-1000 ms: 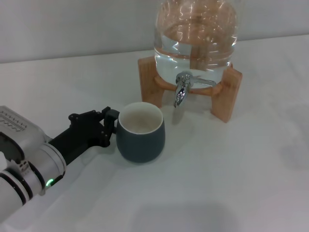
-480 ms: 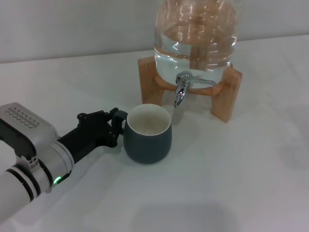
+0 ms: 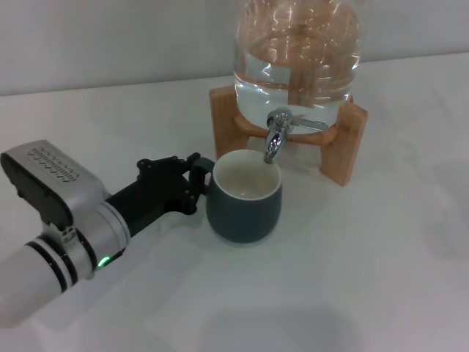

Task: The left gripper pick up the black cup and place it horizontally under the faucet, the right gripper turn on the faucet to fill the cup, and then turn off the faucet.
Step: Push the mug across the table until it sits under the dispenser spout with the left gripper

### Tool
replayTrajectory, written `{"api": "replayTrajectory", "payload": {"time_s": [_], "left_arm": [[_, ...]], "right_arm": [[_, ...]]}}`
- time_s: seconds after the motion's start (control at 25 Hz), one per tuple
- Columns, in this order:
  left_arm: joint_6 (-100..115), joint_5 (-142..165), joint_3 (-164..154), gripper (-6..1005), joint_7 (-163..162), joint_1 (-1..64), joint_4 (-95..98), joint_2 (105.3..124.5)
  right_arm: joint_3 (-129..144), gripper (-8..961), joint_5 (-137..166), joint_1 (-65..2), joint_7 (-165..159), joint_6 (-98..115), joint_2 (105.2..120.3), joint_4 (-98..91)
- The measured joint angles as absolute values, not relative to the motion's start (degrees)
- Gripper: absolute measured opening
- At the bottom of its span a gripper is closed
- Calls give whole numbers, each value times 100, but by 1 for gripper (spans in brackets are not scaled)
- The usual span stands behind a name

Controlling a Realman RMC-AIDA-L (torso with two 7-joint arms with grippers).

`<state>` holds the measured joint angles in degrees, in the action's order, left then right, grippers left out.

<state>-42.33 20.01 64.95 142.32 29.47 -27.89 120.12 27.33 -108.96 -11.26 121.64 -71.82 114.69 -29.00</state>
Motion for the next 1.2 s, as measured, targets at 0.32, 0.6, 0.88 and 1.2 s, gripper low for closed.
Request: {"api": "replayTrajectory", "payload": {"time_s": [0.32, 0.6, 0.88, 1.2], "left_arm": [[-4225, 1983, 6237, 125, 14175, 2944, -2930, 12023], [-4225, 1983, 6235, 125, 14150, 2861, -2943, 12012], [-4208, 1983, 6283, 125, 14197, 2840, -2895, 12002], [-4016, 1987, 6293, 125, 14551, 2904, -2889, 11999]], "right_arm": [[2732, 851, -10897, -1082, 12164, -7255, 11470, -2891], [2732, 852, -10898, -1079, 12164, -7312, 11469, -2891], [2733, 850, -10898, -1081, 12164, -7313, 11470, -2878], [2711, 851, -10899, -1081, 12166, -7313, 11469, -2834]]}}
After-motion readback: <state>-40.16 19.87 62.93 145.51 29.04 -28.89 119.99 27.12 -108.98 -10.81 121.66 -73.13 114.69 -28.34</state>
